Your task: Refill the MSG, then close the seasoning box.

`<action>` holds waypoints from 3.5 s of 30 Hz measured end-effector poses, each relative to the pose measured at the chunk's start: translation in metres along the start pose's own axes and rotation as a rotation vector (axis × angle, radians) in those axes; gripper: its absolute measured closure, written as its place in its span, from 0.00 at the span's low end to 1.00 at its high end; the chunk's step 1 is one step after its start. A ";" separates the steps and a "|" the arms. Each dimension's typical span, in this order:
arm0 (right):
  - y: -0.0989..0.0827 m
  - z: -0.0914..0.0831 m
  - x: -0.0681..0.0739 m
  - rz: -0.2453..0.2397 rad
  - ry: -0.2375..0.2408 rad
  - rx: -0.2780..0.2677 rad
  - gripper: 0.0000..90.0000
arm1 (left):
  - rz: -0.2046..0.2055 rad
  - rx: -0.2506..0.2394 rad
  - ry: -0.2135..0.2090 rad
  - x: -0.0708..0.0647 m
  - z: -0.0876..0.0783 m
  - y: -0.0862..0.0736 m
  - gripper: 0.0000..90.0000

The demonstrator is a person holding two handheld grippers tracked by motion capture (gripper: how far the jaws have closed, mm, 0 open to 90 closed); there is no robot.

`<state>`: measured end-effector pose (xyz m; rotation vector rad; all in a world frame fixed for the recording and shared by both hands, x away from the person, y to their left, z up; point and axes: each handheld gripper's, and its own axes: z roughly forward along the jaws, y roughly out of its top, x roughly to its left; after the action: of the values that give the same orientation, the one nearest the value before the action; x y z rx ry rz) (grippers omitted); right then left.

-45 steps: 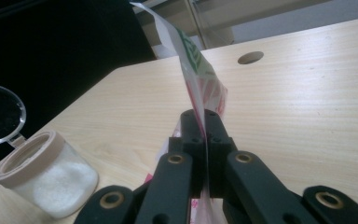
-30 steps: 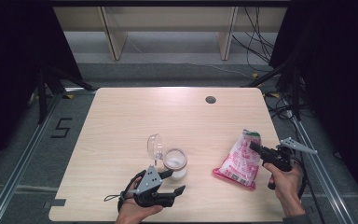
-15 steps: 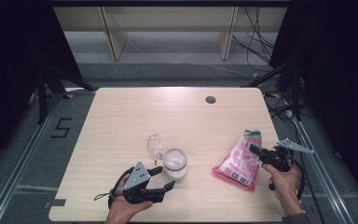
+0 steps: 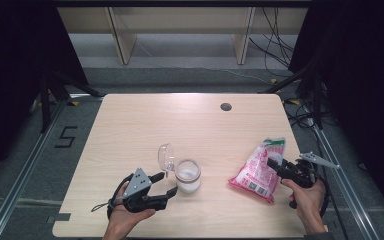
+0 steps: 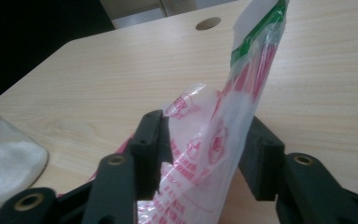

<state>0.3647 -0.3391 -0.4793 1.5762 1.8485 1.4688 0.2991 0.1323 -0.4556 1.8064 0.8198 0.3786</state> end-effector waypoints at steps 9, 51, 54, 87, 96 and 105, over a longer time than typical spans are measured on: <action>-0.006 -0.011 0.001 0.028 -0.044 -0.035 0.43 | -0.001 0.011 0.021 0.009 -0.005 0.001 0.41; -0.033 -0.056 0.036 -0.071 0.008 -0.078 0.41 | 0.057 -0.037 0.081 0.040 -0.009 0.017 0.99; -0.035 -0.058 0.041 -0.043 0.003 -0.072 0.41 | 0.072 -0.036 0.081 0.040 -0.009 0.020 0.99; -0.047 -0.058 0.063 -0.127 0.110 0.025 0.31 | 0.082 -0.049 0.065 0.032 -0.005 0.023 0.98; -0.047 -0.056 0.062 -0.147 0.119 0.007 0.24 | 0.085 -0.045 0.058 0.028 -0.004 0.024 0.98; -0.048 -0.055 0.063 -0.161 0.119 0.014 0.24 | 0.113 -0.041 0.037 0.018 0.000 0.024 0.98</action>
<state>0.2746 -0.3054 -0.4720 1.3367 2.0041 1.5091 0.3207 0.1403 -0.4355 1.8167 0.7323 0.4996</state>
